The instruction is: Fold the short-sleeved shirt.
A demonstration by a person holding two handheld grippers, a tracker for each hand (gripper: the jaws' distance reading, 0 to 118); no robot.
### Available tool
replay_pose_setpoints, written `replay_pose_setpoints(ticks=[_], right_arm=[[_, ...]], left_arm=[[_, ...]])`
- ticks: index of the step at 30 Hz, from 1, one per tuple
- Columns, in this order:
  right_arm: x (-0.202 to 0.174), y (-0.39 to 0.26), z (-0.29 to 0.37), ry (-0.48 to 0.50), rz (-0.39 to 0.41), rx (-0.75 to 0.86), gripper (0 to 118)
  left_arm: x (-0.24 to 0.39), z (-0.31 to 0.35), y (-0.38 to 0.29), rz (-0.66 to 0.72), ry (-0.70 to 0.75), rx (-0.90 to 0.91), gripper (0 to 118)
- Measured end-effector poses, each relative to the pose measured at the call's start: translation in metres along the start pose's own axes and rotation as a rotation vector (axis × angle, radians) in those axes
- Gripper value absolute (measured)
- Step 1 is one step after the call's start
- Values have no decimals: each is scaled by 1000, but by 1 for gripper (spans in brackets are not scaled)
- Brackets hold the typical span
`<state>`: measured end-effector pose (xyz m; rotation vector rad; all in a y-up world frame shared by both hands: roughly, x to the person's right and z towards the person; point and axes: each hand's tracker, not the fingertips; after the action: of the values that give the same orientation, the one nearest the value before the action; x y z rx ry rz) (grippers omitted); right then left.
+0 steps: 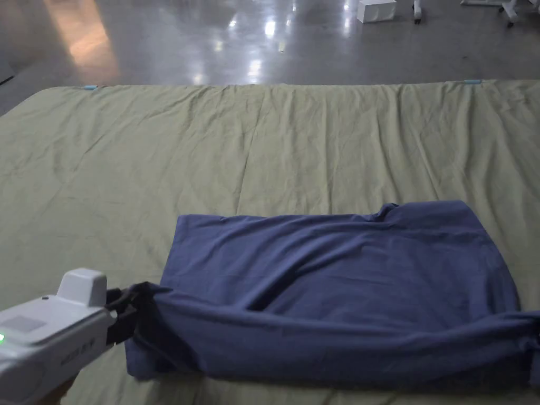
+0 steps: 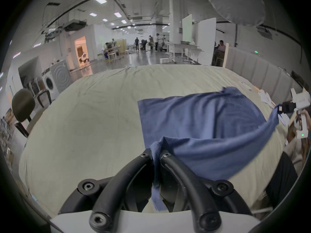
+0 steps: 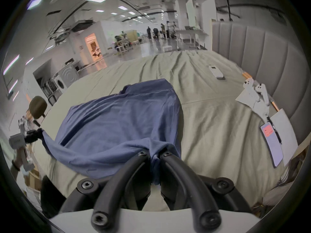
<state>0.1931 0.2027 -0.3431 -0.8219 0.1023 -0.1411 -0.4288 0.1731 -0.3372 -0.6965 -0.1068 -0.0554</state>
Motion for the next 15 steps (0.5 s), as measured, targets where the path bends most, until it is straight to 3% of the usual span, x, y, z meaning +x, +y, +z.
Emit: replay_pose_setpoints(ticks=[5,12,13,14,15], right_arm=[[23,30,-71,-27,-48,-76,9],[28,34,-141,-80,-5,-129,11],[29,31,-147,-81,-2,-136,19],[33,27,-153,-85,-2,-134,25],[37,26,-151,-86,-3,-111,25]], left_arm=[[-10,-66,26,24,18,-91,7],[-8,-120,32,75,36,-168,8],[-8,-124,29,79,38,-170,16],[-8,-127,26,85,38,-172,46],[-14,-131,21,114,64,-172,46]])
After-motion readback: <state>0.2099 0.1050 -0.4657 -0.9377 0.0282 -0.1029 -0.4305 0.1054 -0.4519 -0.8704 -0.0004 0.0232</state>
